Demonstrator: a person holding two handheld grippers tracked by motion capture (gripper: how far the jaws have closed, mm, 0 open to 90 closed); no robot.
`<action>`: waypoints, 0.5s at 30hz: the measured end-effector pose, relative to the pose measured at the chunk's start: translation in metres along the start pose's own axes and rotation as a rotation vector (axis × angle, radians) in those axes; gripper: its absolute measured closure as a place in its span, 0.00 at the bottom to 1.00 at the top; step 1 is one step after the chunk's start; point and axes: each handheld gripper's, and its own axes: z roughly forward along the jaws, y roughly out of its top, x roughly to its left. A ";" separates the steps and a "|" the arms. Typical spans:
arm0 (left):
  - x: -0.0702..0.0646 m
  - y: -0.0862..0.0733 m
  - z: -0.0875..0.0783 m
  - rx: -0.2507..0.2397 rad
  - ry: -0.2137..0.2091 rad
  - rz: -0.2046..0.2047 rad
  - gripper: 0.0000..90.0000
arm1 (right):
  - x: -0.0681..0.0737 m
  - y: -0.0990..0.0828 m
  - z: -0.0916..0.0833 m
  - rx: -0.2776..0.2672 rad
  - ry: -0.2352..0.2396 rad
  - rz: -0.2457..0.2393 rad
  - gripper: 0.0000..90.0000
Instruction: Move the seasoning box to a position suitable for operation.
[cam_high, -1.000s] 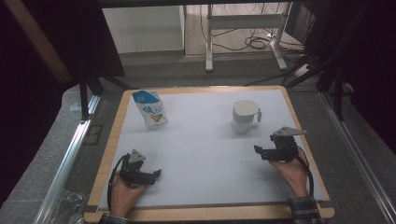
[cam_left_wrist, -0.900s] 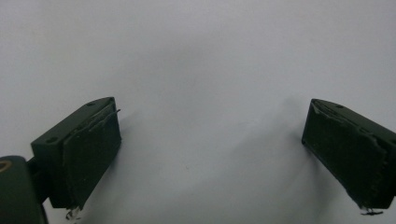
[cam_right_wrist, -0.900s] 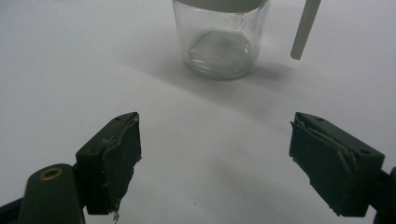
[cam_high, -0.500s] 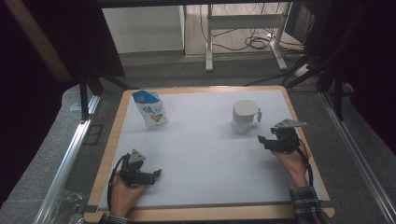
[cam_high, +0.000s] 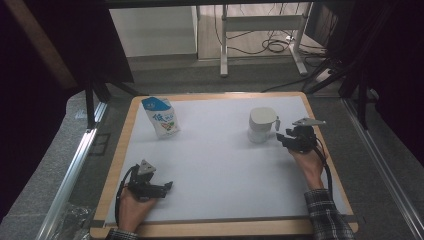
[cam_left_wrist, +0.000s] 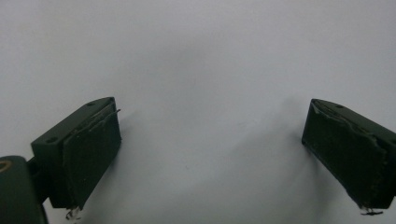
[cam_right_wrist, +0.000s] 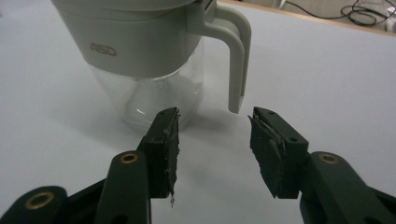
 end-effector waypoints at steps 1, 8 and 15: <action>0.000 0.000 0.000 0.000 0.000 0.000 0.05 | 0.000 0.001 0.002 0.002 -0.004 -0.001 0.60; 0.000 0.000 0.000 -0.001 -0.001 0.000 0.05 | -0.002 0.010 0.013 -0.014 -0.031 0.017 0.62; 0.000 0.000 0.000 -0.001 0.000 0.000 0.05 | -0.004 0.017 0.024 -0.021 -0.058 0.021 0.63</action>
